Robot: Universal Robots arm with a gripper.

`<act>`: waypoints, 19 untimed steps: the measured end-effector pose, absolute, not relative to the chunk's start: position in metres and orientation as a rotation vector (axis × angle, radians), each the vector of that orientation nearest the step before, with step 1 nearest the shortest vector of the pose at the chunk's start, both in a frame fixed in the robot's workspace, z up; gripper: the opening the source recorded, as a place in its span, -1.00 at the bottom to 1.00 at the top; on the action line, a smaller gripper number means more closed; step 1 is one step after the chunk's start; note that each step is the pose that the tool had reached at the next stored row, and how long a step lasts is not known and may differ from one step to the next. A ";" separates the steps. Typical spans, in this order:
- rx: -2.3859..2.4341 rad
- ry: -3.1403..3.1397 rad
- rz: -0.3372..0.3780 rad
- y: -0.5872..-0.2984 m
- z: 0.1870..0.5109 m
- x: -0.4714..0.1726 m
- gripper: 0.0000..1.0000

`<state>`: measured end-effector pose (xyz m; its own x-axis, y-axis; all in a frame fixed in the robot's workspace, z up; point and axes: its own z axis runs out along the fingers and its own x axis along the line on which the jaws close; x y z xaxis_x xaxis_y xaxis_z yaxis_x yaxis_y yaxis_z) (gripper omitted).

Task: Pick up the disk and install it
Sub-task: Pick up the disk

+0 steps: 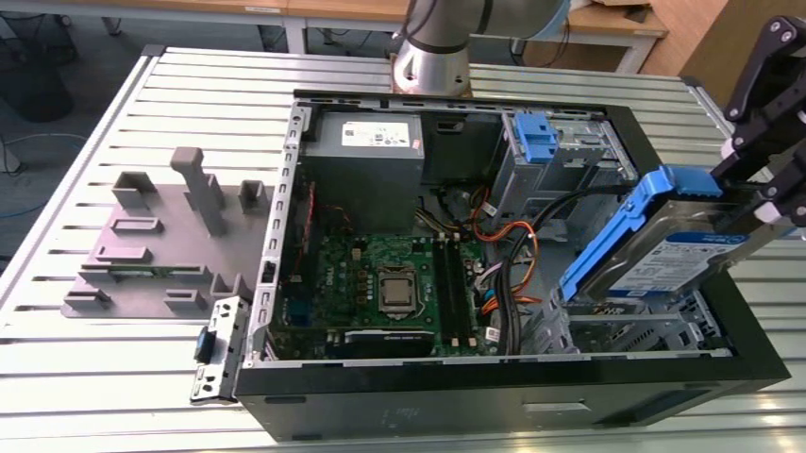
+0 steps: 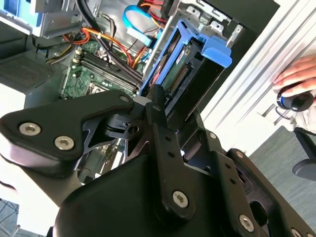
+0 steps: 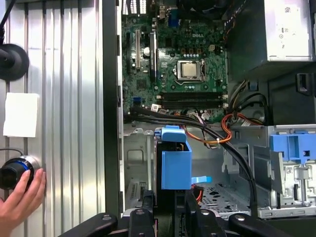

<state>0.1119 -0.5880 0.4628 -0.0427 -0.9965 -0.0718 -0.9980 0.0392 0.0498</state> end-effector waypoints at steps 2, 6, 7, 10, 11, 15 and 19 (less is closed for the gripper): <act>-2.161 2.252 0.134 -0.588 0.461 0.114 -0.30; -2.161 2.252 0.133 -0.588 0.461 0.114 -0.30; -2.161 2.252 0.134 -0.588 0.460 0.114 -0.30; -2.161 2.252 0.134 -0.588 0.459 0.116 -0.30; -2.161 2.252 0.134 -0.588 0.459 0.116 -0.30; -2.161 2.252 0.134 -0.588 0.457 0.117 -0.30; -2.161 2.252 0.134 -0.588 0.455 0.117 -0.30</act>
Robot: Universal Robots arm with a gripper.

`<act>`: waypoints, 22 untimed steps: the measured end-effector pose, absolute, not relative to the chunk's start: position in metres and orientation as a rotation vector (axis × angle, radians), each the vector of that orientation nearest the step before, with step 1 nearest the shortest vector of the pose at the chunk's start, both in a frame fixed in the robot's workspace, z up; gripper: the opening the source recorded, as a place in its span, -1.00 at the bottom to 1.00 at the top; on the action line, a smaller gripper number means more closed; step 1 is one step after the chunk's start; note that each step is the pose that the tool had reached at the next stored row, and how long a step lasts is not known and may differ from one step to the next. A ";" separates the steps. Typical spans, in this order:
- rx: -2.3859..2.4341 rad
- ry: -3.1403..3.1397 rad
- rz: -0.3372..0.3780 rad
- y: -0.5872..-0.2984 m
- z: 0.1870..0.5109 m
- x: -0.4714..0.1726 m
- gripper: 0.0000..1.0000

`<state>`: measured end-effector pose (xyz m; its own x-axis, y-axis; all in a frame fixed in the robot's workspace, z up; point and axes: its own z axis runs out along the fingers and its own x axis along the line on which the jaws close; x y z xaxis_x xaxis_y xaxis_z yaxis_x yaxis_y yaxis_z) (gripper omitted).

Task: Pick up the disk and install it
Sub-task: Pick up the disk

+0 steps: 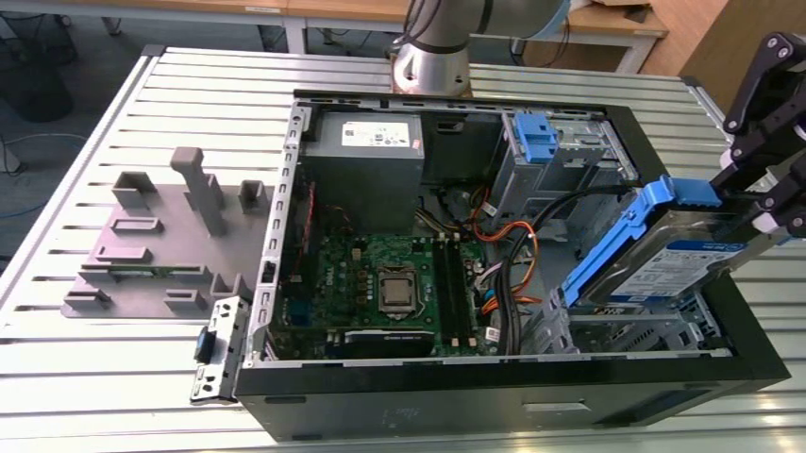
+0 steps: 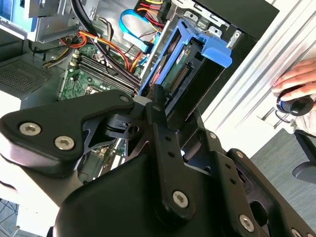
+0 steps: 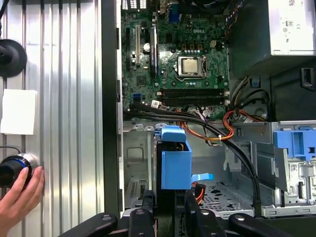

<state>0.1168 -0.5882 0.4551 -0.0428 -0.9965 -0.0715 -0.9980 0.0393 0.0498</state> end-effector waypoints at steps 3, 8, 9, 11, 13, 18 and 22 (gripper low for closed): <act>-2.161 2.252 0.133 -0.588 0.455 0.117 -0.30; -2.161 2.252 0.134 -0.588 0.447 0.117 -0.30; -2.161 2.252 0.134 -0.588 0.446 0.117 -0.30; -2.161 2.252 0.134 -0.588 0.442 0.117 -0.30; -2.161 2.252 0.134 -0.588 0.438 0.117 -0.30; -2.161 2.252 0.134 -0.588 0.429 0.117 -0.30; -2.161 2.252 0.134 -0.588 0.422 0.117 -0.30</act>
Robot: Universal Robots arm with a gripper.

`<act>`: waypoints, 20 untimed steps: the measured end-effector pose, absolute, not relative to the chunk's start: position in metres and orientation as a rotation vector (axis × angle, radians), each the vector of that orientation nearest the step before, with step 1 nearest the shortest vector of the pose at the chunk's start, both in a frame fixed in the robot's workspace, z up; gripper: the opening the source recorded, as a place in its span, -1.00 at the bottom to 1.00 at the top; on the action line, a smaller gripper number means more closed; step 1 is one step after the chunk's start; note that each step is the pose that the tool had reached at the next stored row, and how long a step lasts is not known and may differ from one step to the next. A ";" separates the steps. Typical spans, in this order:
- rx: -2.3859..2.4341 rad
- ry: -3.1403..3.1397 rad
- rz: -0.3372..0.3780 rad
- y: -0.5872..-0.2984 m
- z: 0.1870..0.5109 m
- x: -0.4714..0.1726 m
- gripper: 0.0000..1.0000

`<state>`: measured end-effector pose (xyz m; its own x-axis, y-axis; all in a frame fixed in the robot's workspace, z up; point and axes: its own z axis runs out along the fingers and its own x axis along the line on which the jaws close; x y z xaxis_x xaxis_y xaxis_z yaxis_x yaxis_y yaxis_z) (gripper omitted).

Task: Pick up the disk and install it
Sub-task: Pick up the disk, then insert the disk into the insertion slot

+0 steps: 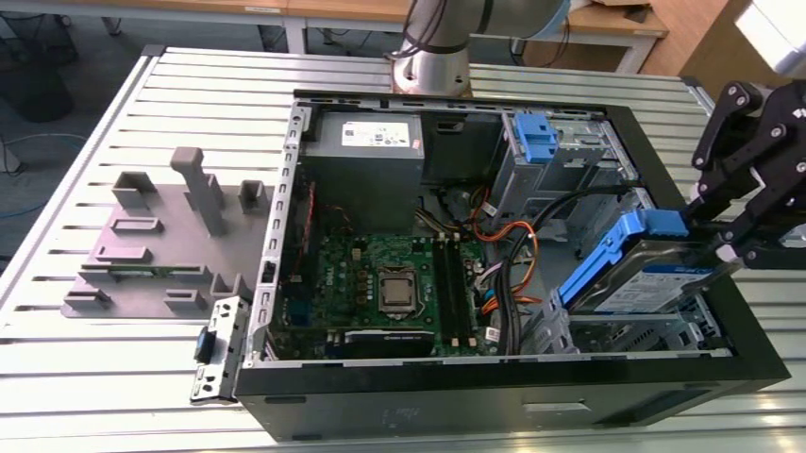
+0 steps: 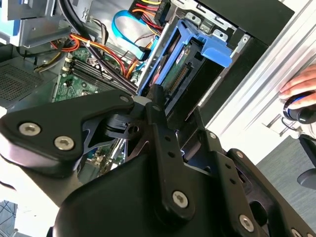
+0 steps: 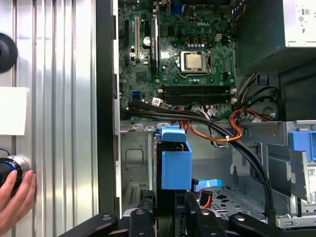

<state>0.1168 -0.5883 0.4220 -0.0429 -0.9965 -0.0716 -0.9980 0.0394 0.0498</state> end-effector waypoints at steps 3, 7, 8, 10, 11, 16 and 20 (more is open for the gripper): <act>-2.161 2.252 0.134 -0.588 0.417 0.117 -0.30; -2.161 2.252 0.134 -0.588 0.409 0.117 -0.30; -2.161 2.252 0.134 -0.588 0.407 0.117 -0.30; -2.161 2.252 0.134 -0.588 0.404 0.117 -0.30; -2.161 2.252 0.134 -0.588 0.402 0.117 -0.30; -2.161 2.252 0.133 -0.588 0.393 0.117 -0.30; -2.161 2.252 0.133 -0.588 0.386 0.117 -0.30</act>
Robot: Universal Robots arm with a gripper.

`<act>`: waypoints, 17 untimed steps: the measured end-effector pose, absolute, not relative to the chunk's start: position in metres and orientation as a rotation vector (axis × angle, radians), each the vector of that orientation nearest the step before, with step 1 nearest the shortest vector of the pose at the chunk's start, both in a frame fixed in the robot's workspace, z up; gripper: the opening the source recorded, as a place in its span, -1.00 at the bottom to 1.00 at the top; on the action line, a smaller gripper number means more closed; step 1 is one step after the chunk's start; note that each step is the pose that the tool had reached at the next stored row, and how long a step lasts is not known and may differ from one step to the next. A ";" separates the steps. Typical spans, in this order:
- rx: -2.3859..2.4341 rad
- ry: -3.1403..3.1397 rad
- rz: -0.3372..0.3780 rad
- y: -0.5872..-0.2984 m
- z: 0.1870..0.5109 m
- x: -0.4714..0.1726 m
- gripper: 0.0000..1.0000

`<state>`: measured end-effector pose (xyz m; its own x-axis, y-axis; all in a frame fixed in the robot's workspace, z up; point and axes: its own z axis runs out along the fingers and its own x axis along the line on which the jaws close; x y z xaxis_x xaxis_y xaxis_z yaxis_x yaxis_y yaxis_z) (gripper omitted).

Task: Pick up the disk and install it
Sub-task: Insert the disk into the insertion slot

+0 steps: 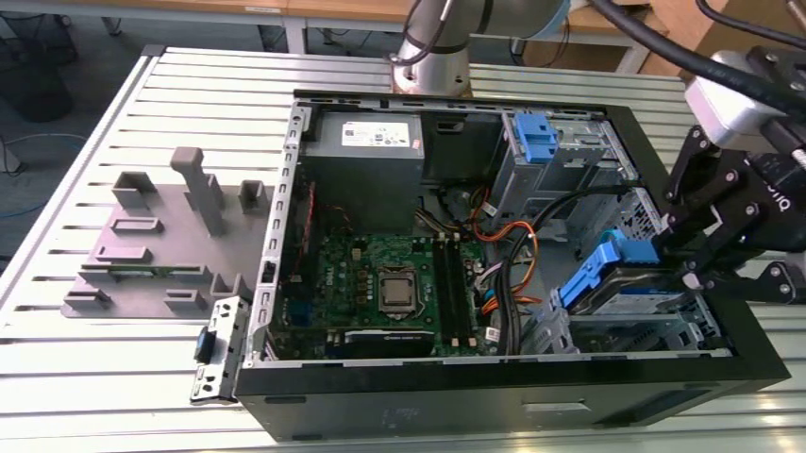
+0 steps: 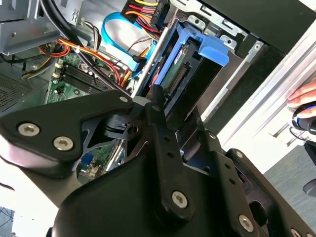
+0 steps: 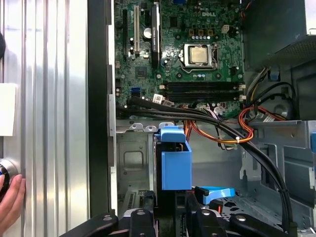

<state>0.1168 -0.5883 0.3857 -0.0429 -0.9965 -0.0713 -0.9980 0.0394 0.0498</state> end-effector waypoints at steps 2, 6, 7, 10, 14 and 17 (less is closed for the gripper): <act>-2.161 2.252 0.134 -0.588 0.382 0.117 -0.30; -2.162 2.252 0.133 -0.588 0.375 0.117 -0.30; -2.162 2.253 0.133 -0.588 0.373 0.117 -0.30; -2.161 2.252 0.133 -0.588 0.367 0.117 -0.30; -2.161 2.252 0.134 -0.588 0.360 0.117 -0.30; -2.161 2.252 0.134 -0.588 0.355 0.117 -0.30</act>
<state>0.1168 -0.5883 0.3549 -0.0429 -0.9965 -0.0718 -0.9980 0.0394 0.0498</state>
